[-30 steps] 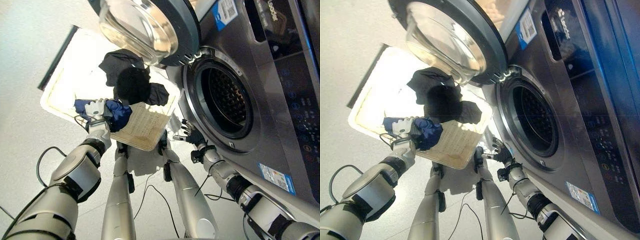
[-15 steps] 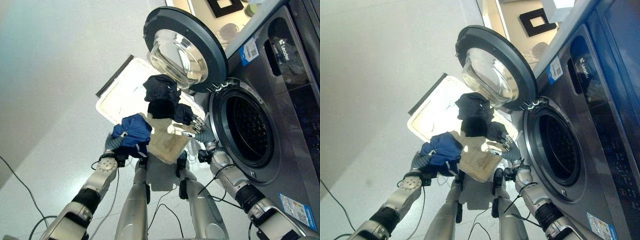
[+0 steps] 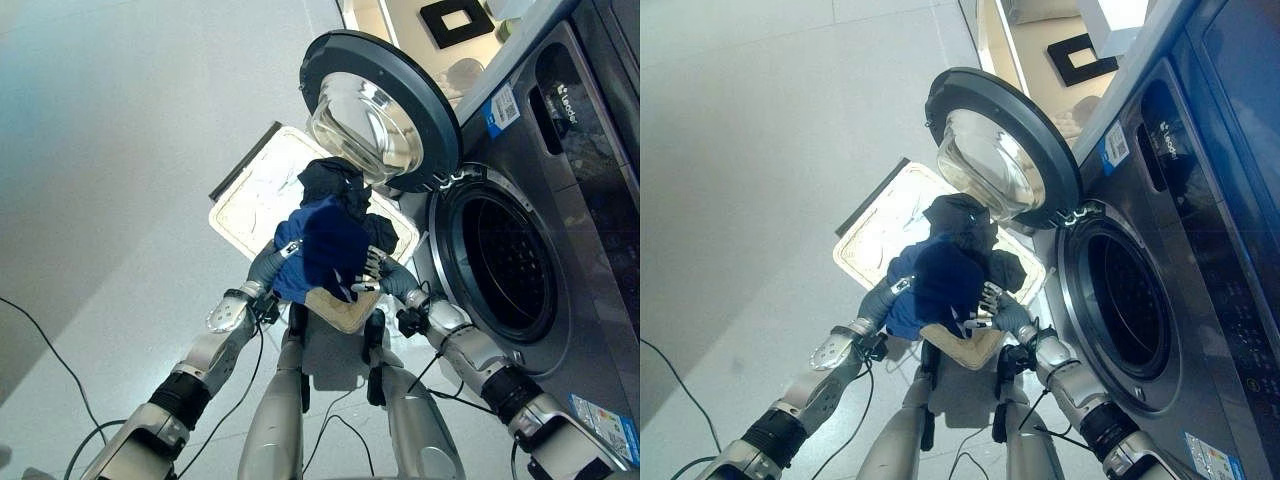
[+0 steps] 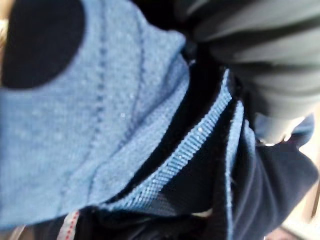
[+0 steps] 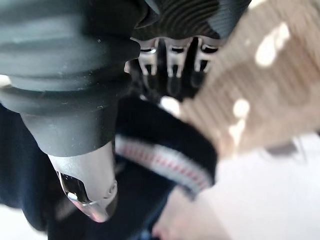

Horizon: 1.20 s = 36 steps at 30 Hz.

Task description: Put the clothes into the washing machine.

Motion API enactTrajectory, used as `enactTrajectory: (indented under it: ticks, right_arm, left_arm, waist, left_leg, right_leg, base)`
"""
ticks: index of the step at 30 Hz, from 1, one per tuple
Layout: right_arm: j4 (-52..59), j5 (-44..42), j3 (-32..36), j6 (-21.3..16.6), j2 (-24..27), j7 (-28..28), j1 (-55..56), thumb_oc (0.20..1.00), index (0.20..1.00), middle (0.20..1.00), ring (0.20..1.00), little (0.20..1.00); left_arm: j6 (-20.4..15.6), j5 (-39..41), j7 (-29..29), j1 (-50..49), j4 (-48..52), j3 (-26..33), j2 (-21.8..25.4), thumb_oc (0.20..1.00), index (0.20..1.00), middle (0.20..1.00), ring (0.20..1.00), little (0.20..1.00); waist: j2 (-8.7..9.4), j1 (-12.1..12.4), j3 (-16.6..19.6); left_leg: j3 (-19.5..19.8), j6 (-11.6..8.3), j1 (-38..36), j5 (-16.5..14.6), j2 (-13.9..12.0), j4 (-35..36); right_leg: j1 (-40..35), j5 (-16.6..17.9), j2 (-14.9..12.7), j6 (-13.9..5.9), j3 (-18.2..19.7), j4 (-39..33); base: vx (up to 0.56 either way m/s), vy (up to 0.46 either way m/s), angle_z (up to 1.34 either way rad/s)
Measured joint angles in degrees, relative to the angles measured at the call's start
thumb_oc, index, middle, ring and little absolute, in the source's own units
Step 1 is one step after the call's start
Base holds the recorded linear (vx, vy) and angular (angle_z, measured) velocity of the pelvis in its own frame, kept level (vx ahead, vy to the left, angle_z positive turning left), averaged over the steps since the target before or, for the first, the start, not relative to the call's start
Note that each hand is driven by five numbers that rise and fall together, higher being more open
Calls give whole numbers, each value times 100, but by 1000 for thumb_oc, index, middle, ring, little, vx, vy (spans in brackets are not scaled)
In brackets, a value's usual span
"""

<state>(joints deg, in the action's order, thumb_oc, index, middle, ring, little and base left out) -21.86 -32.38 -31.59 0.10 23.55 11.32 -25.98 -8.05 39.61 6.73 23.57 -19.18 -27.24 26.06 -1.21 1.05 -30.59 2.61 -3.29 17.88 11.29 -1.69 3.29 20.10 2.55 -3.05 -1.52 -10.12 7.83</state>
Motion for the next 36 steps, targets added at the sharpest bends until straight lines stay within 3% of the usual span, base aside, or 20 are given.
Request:
enactTrajectory:
  ticks: [4, 13, 15, 20, 27, 32, 36]
  right_arm:
    - [170, -240, -298, 284, -1, 322, 6, 1000, 1000, 1000, 1000, 1000]
    - [180, -765, -531, 305, -49, 328, -6, 1000, 1000, 1000, 1000, 1000]
    - [184, -1442, -512, 278, -93, 316, 58, 1000, 1000, 1000, 1000, 1000]
    - [185, -2190, -510, 231, -182, 316, 239, 1000, 1000, 1000, 1000, 1000]
    - [174, -4297, -463, -166, -587, 316, 738, 1000, 1000, 1000, 1000, 1000]
    - [170, -4782, -482, -672, -707, 316, 861, 1000, 1000, 1000, 1000, 1000]
    - [169, -4953, -479, -868, -717, 315, 937, 1000, 1000, 1000, 1000, 1000]
  left_arm:
    - [61, -5, 36, 160, 0, -116, 21, 200, 200, 200, 200, 200]
    - [278, -41, 34, 338, -1, -334, 91, 200, 200, 200, 200, 200]
    - [382, -57, 32, 445, -4, -490, 112, 200, 200, 200, 200, 200]
    - [499, -60, 30, 455, -3, -534, 87, 200, 200, 200, 200, 200]
    - [619, -578, -222, 425, -31, -602, -22, 200, 200, 200, 200, 200]
    - [650, -967, -445, 426, -53, -652, -34, 200, 200, 200, 200, 200]
    - [648, -1159, -559, 425, -68, -718, -36, 200, 200, 200, 200, 200]
  waist:
    - [0, 0, 0]
    - [1, -13, 0]
    - [0, -15, 0]
    - [0, -20, 0]
    - [0, -15, -1]
    - [1, -22, -1]
    - [1, -24, -1]
  left_leg:
    - [0, -1, 0, -1, 0, 5]
    - [0, -7, 2, -6, -1, 20]
    - [-2, -9, 31, -7, -1, 17]
    - [-6, -20, 60, -16, -4, 19]
    - [-41, -8, 192, -7, -3, 27]
    - [-91, -4, 187, -4, -6, 45]
    - [-102, -8, 188, -8, -7, 50]
  right_leg:
    - [0, -1, 0, 0, -1, -1]
    - [4, -4, 3, 1, -4, -15]
    - [37, -8, 2, 4, -3, -14]
    - [71, -24, 4, 13, -1, -14]
    - [216, -29, -1, 9, 11, -13]
    - [232, -29, -3, 7, 18, -17]
    - [240, -29, -3, 7, 25, -17]
  base:
    - [0, 0, 0]
    - [0, 0, 0]
    - [0, 0, 0]
    - [4, 1, -1]
    - [3, 3, -1]
    - [10, 13, -2]
    - [5, 8, 0]
